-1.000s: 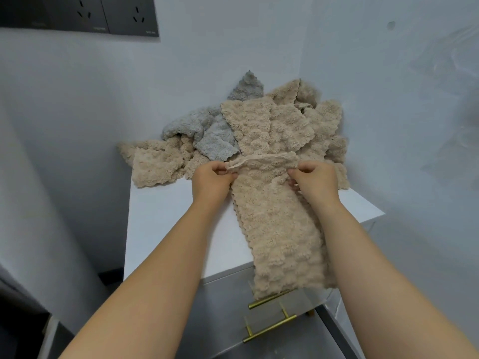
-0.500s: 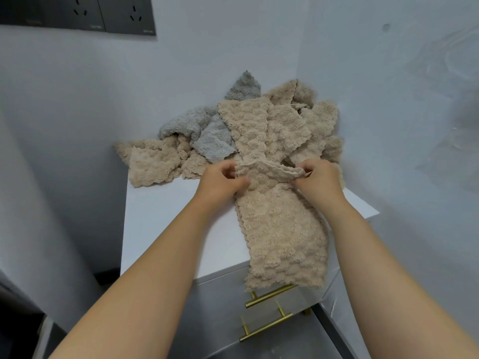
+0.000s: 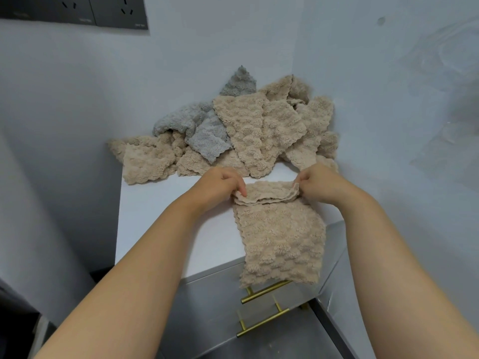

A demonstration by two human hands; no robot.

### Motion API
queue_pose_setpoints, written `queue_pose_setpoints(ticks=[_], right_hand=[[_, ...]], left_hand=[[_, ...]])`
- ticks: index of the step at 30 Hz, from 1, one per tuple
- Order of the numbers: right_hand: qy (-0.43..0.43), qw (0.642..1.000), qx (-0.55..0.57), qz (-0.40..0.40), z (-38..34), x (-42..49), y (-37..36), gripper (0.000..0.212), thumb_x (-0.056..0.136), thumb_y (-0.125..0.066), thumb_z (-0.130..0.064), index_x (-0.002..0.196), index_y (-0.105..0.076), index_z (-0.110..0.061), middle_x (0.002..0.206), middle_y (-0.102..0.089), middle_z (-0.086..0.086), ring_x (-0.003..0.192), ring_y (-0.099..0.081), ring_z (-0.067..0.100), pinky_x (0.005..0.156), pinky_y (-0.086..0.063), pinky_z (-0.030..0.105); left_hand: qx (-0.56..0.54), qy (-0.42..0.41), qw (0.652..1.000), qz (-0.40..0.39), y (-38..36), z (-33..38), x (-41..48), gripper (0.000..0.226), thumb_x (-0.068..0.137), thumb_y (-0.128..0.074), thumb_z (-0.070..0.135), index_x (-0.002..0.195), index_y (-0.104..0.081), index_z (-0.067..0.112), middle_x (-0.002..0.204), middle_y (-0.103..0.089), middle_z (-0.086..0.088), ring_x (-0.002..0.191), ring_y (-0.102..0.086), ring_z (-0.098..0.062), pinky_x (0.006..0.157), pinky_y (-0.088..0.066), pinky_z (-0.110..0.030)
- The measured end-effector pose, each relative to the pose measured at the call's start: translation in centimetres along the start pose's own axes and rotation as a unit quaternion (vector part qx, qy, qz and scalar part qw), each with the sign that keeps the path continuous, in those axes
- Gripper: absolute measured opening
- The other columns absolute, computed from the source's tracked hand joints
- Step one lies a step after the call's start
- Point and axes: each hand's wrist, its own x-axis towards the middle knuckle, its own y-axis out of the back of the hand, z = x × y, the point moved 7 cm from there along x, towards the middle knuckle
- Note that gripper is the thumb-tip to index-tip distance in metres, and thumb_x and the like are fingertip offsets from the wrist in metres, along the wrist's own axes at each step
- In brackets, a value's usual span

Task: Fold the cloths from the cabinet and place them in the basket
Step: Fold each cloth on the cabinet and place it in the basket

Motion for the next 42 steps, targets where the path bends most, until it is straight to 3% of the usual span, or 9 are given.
queue_pose_setpoints(ticks=[7,11,15,17,20,21,22,33,42], right_hand=[[0.034,0.999,0.038,0.0,-1.0,-0.1,-0.1,0.019,0.093,-0.057,-0.033,0.096,-0.064,-0.015,0.099,-0.062,0.0,0.087,-0.056,0.016,0.068,-0.042,0.027],[0.043,0.998,0.012,-0.047,-1.0,-0.3,-0.9,0.041,0.088,-0.066,-0.026,0.126,-0.051,-0.023,0.135,-0.05,-0.001,0.122,-0.049,0.017,0.096,-0.041,0.031],[0.056,0.995,-0.021,-0.077,-1.7,-0.9,-1.0,0.057,0.086,-0.068,-0.02,0.137,-0.043,-0.024,0.129,-0.05,0.003,0.109,-0.049,0.017,0.09,-0.038,0.026],[0.051,0.994,-0.049,-0.082,-1.8,-0.9,-0.9,0.055,0.086,-0.069,-0.02,0.136,-0.047,-0.02,0.111,-0.05,0.001,0.097,-0.048,0.016,0.083,-0.037,0.026],[0.035,0.995,-0.052,-0.079,-1.7,-0.8,-0.6,0.05,0.081,-0.074,-0.021,0.126,-0.057,-0.009,0.085,-0.053,-0.002,0.085,-0.054,0.022,0.067,-0.04,0.027],[0.031,0.996,-0.046,-0.076,-1.6,-0.7,-0.4,0.051,0.079,-0.076,-0.022,0.124,-0.058,-0.007,0.078,-0.05,-0.006,0.081,-0.053,0.02,0.061,-0.038,0.024],[0.029,0.996,-0.042,-0.072,-1.6,-0.6,-0.2,0.052,0.078,-0.077,-0.023,0.124,-0.058,-0.006,0.074,-0.047,-0.009,0.078,-0.051,0.017,0.057,-0.034,0.021],[0.094,0.981,0.015,0.167,-3.5,-0.3,0.9,0.016,0.079,-0.072,-0.013,0.086,-0.059,-0.016,0.09,-0.056,0.0,0.077,-0.05,0.017,0.063,-0.041,0.033],[0.104,0.99,-0.029,0.089,-2.9,0.2,0.7,0.042,0.075,-0.076,-0.011,0.071,-0.038,-0.03,0.088,-0.047,-0.004,0.068,-0.04,0.007,0.054,-0.031,0.023]], left_hand=[[0.194,0.013,0.98,-0.036,-0.9,0.6,0.8,0.033,0.077,-0.076,0.038,0.062,-0.054,0.018,0.07,-0.058,0.004,0.063,-0.05,-0.01,0.06,-0.041,-0.024],[0.23,0.03,0.971,-0.067,-0.8,1.2,0.6,0.043,0.071,-0.079,0.043,0.103,-0.057,0.024,0.099,-0.053,0.006,0.087,-0.051,-0.012,0.072,-0.04,-0.025],[0.265,0.072,0.952,-0.131,-1.2,1.2,0.1,0.039,0.073,-0.077,0.045,0.097,-0.06,0.021,0.092,-0.057,0.004,0.081,-0.05,-0.013,0.069,-0.038,-0.027],[0.246,0.082,0.957,-0.127,-1.0,1.2,-0.1,0.034,0.073,-0.078,0.043,0.076,-0.058,0.016,0.074,-0.056,0.001,0.072,-0.051,-0.015,0.06,-0.037,-0.028],[0.213,0.088,0.968,-0.103,-0.5,1.1,-0.1,0.045,0.073,-0.079,0.038,0.1,-0.063,0.005,0.099,-0.06,-0.002,0.12,-0.036,-0.018,0.079,-0.043,-0.033],[0.208,0.085,0.97,-0.096,-0.4,1.1,0.1,0.038,0.074,-0.079,0.037,0.098,-0.063,0.012,0.09,-0.062,-0.001,0.08,-0.038,-0.015,0.075,-0.04,-0.03],[0.209,0.079,0.971,-0.083,-0.3,1.3,0.1,0.029,0.075,-0.079,0.036,0.092,-0.061,0.021,0.089,-0.057,0.005,0.095,-0.053,-0.023,0.07,-0.036,-0.026],[0.254,-0.018,0.951,0.175,1.8,2.5,0.8,0.019,0.078,-0.071,0.015,0.081,-0.053,0.02,0.085,-0.057,0.002,0.083,-0.054,-0.021,0.062,-0.04,-0.032],[0.282,-0.047,0.956,0.071,1.8,2.4,1.0,0.027,0.072,-0.077,0.013,0.08,-0.052,0.017,0.089,-0.054,0.002,0.085,-0.048,-0.018,0.066,-0.038,-0.032]])
